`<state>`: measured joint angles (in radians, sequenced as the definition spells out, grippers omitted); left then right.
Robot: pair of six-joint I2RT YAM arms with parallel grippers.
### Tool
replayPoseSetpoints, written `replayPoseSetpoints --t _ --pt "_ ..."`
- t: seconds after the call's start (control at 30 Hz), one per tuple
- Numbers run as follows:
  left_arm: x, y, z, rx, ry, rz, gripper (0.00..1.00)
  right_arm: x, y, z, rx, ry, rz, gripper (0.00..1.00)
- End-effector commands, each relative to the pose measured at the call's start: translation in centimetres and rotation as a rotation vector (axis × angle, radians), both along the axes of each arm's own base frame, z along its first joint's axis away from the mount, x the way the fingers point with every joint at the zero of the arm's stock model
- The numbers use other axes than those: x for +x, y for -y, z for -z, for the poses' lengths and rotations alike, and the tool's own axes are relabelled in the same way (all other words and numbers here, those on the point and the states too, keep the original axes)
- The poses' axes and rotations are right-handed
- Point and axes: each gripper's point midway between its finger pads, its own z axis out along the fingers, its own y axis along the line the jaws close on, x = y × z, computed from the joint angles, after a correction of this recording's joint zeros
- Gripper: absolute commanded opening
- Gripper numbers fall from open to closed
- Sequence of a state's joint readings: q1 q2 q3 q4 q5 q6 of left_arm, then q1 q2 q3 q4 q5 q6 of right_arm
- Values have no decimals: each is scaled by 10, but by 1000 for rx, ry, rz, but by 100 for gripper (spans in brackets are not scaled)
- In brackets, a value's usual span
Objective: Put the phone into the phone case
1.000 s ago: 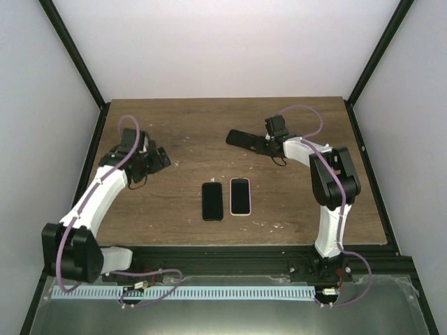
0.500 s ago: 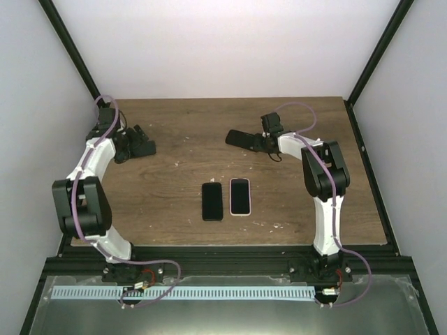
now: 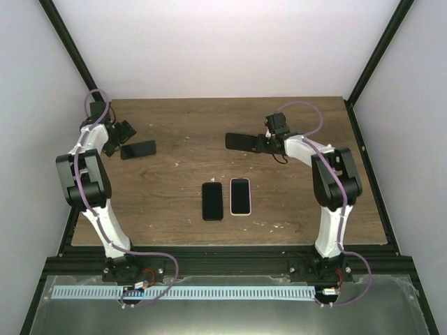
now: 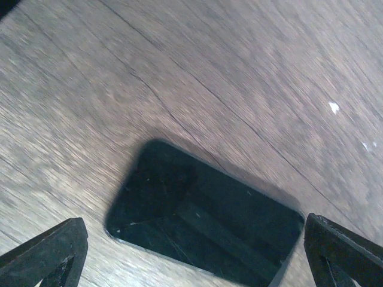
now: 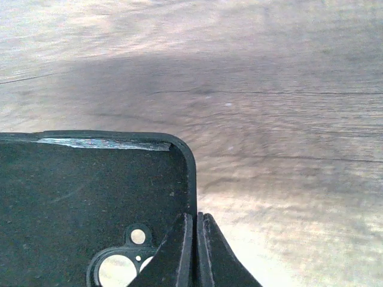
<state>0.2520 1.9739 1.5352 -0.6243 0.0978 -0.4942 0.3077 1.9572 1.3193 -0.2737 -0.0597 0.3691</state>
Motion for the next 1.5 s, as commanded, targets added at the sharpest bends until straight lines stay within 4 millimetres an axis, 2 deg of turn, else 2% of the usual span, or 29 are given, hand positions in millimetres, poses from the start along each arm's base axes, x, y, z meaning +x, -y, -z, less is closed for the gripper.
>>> replayPoseSetpoints --t 0.0,0.1,0.27,0.37,0.5,0.63,0.77,0.97,1.03,1.23,1.3,1.37,1.43,1.47 --pt "17 -26 2 -61 46 -25 100 -23 -42 -58 102 137 -197 1" --pt "31 -36 7 -38 37 -16 100 -51 -80 -67 108 170 -339 1" --pt "56 -38 19 -77 91 4 100 -98 -151 -72 92 224 -587 1" --pt "71 -37 19 -87 132 32 100 -123 -186 -64 78 241 -736 2" --pt "86 -34 25 -129 158 63 100 -140 -216 -39 33 222 -840 2" --pt "95 -31 33 -165 162 77 100 -140 -238 -25 -7 241 -889 2" --pt "89 -23 51 -214 130 68 99 -130 -257 -14 -86 266 -921 3" --pt "85 -20 57 -228 120 70 99 -115 -278 -18 -100 334 -952 3" --pt "76 -16 67 -248 88 65 98 -114 -284 -16 -103 352 -971 4" --pt "62 1 76 -301 36 62 96 -118 -299 7 -159 379 -1034 6" --pt "54 7 80 -291 -7 62 96 -115 -305 8 -184 397 -1044 8" --pt "47 14 83 -286 -42 70 96 -111 -310 0 -190 423 -1041 15" --pt "40 19 81 -277 -58 73 96 -108 -312 -13 -179 443 -1027 24" --pt "36 20 80 -273 -58 76 96 -108 -311 -26 -166 463 -1015 29"
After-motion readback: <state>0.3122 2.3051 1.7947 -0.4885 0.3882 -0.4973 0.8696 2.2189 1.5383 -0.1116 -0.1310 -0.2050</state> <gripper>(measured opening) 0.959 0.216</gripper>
